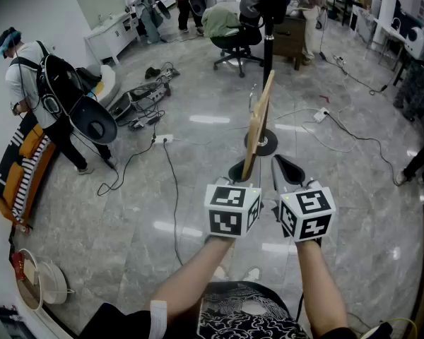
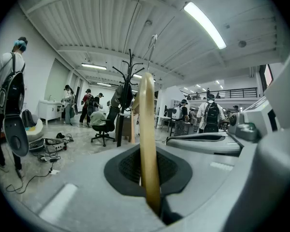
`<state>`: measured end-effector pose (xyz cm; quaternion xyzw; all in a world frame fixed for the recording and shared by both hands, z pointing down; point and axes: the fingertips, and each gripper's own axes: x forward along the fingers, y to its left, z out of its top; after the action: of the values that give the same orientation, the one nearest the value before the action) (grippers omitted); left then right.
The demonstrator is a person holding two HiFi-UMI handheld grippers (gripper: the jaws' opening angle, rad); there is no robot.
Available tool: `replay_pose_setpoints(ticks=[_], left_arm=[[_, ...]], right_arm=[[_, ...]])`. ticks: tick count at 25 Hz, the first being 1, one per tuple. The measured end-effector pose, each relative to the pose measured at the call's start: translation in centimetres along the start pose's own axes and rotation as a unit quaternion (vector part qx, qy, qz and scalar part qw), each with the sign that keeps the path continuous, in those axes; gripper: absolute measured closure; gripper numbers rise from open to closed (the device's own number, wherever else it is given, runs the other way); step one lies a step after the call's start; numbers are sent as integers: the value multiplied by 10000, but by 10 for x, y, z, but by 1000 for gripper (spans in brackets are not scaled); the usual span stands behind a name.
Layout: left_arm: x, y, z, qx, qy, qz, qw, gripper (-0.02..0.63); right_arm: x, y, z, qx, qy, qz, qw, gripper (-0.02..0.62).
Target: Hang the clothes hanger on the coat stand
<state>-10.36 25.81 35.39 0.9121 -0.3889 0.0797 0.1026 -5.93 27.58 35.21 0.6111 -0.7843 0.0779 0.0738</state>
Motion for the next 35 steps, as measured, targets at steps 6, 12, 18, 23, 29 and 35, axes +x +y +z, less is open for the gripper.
replay_pose_setpoints(ticks=[6, 12, 18, 23, 29, 35], left_arm=[[12, -10, 1, -15, 79, 96, 9999, 603], [22, -15, -2, 26, 153, 200, 9997, 603], [35, -15, -4, -42, 199, 237, 9995, 603], [50, -5, 0, -50, 206, 259, 9994, 603], [78, 20, 7, -43, 192, 224, 9996, 603], [115, 53, 20, -57, 202, 127, 9997, 603]], right_arm=[[-3, -14, 4, -18, -89, 25, 10000, 594], [-1, -25, 5, -37, -80, 167, 9998, 594], [3, -39, 1, -60, -22, 233, 9997, 594], [20, -48, 1, -55, 26, 247, 9997, 594], [55, -59, 3, -41, 64, 203, 9998, 594], [102, -75, 10, -23, 152, 87, 9998, 594]])
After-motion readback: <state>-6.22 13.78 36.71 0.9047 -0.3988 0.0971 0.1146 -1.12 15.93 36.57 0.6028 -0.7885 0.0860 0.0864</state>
